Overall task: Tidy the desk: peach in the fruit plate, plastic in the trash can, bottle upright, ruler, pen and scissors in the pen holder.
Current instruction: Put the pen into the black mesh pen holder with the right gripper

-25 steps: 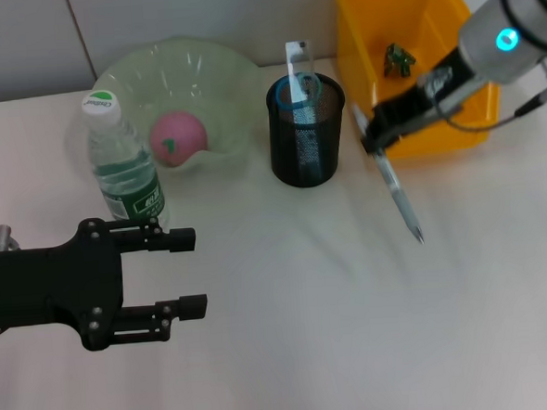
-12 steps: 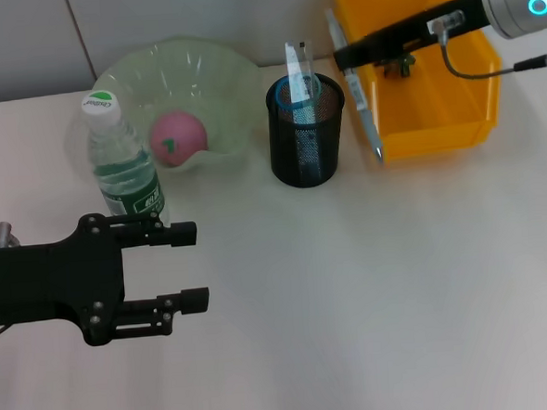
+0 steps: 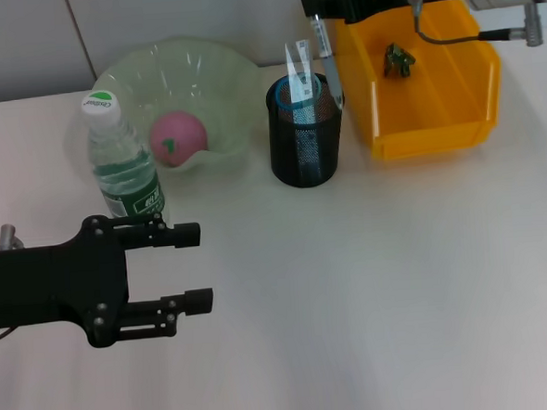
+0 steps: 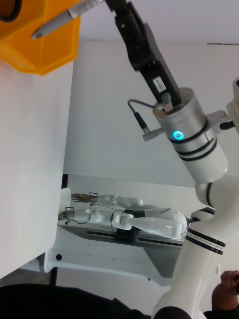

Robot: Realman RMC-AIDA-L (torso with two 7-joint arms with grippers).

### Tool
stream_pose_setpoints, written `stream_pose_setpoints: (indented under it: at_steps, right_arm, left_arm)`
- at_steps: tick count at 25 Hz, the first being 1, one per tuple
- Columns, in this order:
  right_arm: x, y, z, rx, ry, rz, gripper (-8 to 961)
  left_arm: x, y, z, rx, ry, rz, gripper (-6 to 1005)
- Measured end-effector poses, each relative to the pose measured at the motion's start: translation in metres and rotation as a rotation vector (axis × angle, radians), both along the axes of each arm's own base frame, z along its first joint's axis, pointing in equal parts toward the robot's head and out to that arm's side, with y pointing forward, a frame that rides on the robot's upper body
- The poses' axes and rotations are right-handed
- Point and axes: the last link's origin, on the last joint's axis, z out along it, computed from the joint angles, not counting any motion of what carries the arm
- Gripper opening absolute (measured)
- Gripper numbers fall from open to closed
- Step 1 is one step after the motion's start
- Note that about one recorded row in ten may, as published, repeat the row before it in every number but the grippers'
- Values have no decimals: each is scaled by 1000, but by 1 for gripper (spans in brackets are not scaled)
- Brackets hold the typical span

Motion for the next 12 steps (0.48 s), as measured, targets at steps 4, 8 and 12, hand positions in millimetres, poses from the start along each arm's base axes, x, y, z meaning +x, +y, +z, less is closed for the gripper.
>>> stream_pose_setpoints:
  at_steps: [4,8,12]
  right_arm:
    - [5,8,-12,35,1,24,230]
    - [7,11,-21,42,0,37,238]
    - [13,14,-36,42,5,41,245]
  left_arm:
    - [0,-1,-1,-1,-11,1,762]
    - [0,-1,-2,-1,-16,5,763]
    - [0,-1,-2,1,-15,4,763]
